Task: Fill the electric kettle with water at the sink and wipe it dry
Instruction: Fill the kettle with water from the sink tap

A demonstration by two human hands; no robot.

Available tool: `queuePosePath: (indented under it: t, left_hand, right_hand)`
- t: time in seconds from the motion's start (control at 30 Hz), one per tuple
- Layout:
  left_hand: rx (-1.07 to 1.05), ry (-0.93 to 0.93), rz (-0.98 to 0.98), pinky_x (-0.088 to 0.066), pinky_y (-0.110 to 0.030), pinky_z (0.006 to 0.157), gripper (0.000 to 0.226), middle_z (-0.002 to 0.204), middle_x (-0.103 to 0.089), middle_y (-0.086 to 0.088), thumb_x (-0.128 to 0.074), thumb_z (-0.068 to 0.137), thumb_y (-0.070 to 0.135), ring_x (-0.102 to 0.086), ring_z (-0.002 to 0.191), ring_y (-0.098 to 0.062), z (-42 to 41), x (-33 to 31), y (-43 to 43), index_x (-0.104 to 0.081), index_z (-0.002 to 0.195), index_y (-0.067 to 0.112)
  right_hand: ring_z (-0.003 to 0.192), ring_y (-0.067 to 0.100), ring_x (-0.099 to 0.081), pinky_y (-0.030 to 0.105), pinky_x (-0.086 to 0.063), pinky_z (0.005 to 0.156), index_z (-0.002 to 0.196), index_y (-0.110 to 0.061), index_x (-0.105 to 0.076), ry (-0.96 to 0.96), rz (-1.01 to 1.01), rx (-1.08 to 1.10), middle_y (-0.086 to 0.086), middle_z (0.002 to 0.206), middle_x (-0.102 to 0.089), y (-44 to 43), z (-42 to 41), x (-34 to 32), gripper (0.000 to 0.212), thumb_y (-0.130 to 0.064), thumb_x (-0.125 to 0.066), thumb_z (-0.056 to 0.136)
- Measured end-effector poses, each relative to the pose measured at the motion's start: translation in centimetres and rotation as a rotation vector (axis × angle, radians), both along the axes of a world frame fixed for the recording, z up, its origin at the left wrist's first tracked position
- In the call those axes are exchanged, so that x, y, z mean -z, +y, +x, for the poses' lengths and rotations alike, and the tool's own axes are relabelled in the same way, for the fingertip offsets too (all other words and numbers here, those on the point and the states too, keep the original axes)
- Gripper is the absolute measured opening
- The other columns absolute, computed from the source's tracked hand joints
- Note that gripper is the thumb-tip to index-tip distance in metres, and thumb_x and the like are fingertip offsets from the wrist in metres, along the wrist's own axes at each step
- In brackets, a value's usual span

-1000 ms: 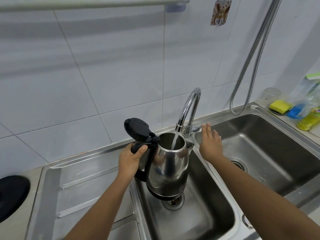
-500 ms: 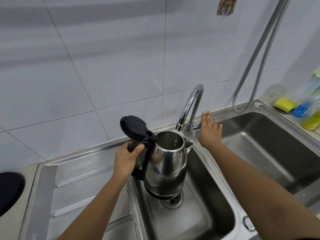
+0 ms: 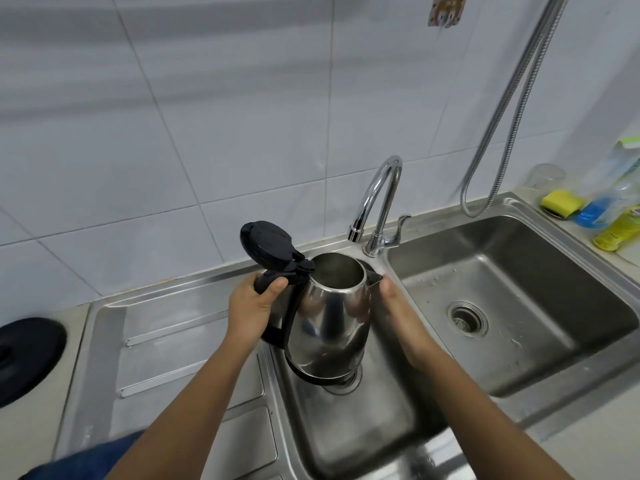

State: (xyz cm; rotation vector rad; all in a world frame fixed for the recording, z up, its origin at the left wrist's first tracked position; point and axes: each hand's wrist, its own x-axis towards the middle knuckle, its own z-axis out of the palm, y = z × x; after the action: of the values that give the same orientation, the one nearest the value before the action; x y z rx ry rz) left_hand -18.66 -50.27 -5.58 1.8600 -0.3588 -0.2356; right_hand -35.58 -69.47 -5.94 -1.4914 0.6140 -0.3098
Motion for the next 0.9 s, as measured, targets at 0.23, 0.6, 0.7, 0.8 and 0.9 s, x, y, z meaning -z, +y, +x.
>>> queuePosePath:
  t: [0.23, 0.6, 0.7, 0.8, 0.9]
  left_hand:
    - [-0.026, -0.029, -0.038, -0.043, -0.022, 0.060, 0.028, 0.069, -0.062, 0.001, -0.068, 0.080, 0.049, -0.059, 0.067, -0.015, -3.4, -2.5, 2.2, -0.060, 0.076, 0.022]
    - [-0.149, -0.110, -0.080, -0.039, -0.023, 0.059, 0.041, 0.071, -0.064, -0.002, -0.061, 0.069, 0.065, -0.060, 0.069, -0.016, -7.2, -7.1, 9.7, -0.060, 0.078, 0.025]
    - [-0.189, -0.121, -0.066, -0.041, -0.025, 0.060, 0.035, 0.076, -0.066, -0.008, -0.065, 0.081, 0.053, -0.062, 0.074, -0.021, -7.1, -7.7, 12.5, -0.062, 0.081, 0.018]
    - [-0.207, -0.134, -0.060, -0.042, -0.026, 0.061, 0.042, 0.078, -0.067, -0.015, -0.064, 0.083, 0.049, -0.061, 0.073, -0.023, -7.1, -8.3, 15.4, -0.063, 0.087, 0.008]
    - [-0.227, -0.139, -0.057, -0.041, -0.025, 0.060, 0.040, 0.072, -0.064, -0.008, -0.063, 0.083, 0.050, -0.059, 0.069, -0.019, -6.8, -9.0, 19.0, -0.062, 0.084, 0.010]
  right_hand:
    - [0.118, 0.005, -0.066, 0.020, -0.050, 0.096, 0.134, -0.037, -0.046, 0.041, 0.009, -0.143, -0.010, 0.124, -0.072, 4.6, -3.2, -0.8, 0.083, -0.049, -0.087, 0.063]
    - [0.100, -0.011, -0.067, 0.008, -0.052, 0.076, 0.120, -0.041, -0.052, -0.047, -0.067, -0.227, -0.029, 0.106, -0.073, 10.1, -4.8, -4.8, 0.061, -0.044, -0.086, 0.070]
    - [0.098, -0.012, -0.067, 0.014, -0.051, 0.079, 0.119, -0.038, -0.053, -0.060, -0.077, -0.239, -0.029, 0.103, -0.074, 12.6, -4.4, -5.3, 0.051, -0.033, -0.085, 0.079]
    - [0.094, -0.013, -0.067, 0.005, -0.051, 0.072, 0.117, -0.038, -0.055, -0.077, -0.068, -0.243, -0.029, 0.100, -0.074, 15.2, -3.7, -5.9, 0.056, -0.042, -0.086, 0.070]
    - [0.099, -0.007, -0.068, 0.012, -0.052, 0.079, 0.119, -0.037, -0.057, -0.082, -0.082, -0.258, -0.024, 0.103, -0.074, 18.5, -2.7, -6.4, 0.069, -0.056, -0.086, 0.059]
